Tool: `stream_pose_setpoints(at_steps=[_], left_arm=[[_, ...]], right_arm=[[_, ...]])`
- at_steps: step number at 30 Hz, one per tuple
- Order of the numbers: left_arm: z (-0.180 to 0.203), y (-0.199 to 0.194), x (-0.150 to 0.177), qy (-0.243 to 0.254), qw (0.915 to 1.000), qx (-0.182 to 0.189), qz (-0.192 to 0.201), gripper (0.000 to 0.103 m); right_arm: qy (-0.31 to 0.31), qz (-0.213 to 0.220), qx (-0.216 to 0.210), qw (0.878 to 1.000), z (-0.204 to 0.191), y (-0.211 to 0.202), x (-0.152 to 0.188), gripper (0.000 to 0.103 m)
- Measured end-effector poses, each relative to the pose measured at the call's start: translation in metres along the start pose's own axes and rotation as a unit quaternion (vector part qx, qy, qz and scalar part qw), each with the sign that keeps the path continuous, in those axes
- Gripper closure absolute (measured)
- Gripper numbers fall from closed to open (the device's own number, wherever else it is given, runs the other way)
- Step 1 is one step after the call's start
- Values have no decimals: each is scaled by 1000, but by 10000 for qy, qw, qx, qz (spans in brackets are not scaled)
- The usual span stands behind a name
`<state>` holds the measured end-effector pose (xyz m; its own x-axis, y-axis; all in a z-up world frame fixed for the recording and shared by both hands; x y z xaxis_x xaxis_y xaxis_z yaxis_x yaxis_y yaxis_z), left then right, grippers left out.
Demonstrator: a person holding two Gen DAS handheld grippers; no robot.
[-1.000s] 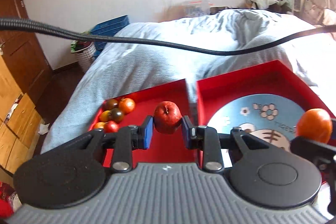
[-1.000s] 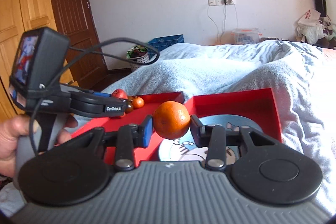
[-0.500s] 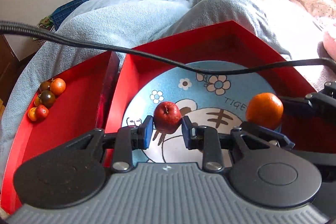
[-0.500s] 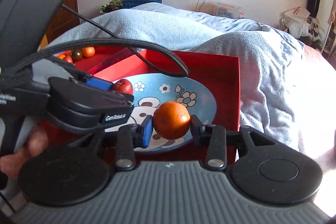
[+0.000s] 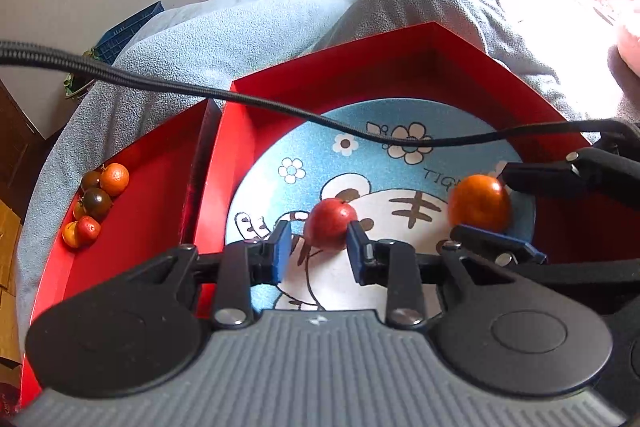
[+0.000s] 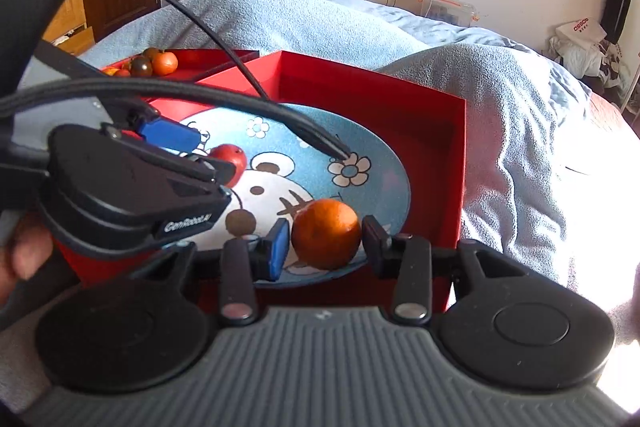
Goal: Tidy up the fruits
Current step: 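Carry the apple and orange to the tiger plate and open both tools, then move both tools back to the fruit tray, right tool toward a red apple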
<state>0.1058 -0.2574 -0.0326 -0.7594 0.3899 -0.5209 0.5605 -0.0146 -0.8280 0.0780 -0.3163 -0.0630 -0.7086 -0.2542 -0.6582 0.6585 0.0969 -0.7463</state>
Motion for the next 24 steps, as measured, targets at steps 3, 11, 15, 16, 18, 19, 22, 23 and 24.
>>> stream_pose_setpoints(at_steps=[3, 11, 15, 16, 18, 19, 22, 23, 24], left_arm=[[-6, -1, 0, -84, 10000, -17, 17, 43], [-41, -38, 3, -421, 9978, 185, 485, 40], [-79, -60, 9, -646, 9950, -77, 759, 40], [-94, -62, 13, -753, 9941, -138, 767, 40], [-120, -64, 20, -891, 9926, -283, 769, 40], [-133, -64, 25, -947, 9916, -437, 764, 40], [-172, -57, 44, -1084, 9877, -911, 659, 40], [-181, -54, 49, -1128, 9868, -995, 595, 40], [-194, -50, 56, -1201, 9856, -1074, 517, 40]], right_arm=[[-68, -16, 35, 10000, -6, -4, -2, 55], [-40, 216, 109, 9997, -13, -43, -23, 46], [-164, 495, 47, 9986, -26, -71, -52, 46], [-191, 572, -22, 9982, -32, -77, -61, 46], [-233, 686, -189, 9972, -43, -82, -80, 46], [-250, 724, -324, 9965, -52, -82, -92, 46], [-372, 752, -711, 9939, -80, -71, -124, 46], [-447, 735, -828, 9928, -92, -62, -136, 47], [-499, 673, -961, 9918, -105, -51, -147, 48]])
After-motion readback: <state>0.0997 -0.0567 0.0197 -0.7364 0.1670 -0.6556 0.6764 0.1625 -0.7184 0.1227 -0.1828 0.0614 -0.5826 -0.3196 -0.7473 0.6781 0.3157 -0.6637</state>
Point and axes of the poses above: each gripper's, at about its wrist camera, not at the fingertips, and y roughly the way its jaws point, z to its right, x to its underside, the point moved 3 cm from there along y, roughly the way its jaws point, and after that the axes turned 8 degrees about -z, right-handed, at the moved point
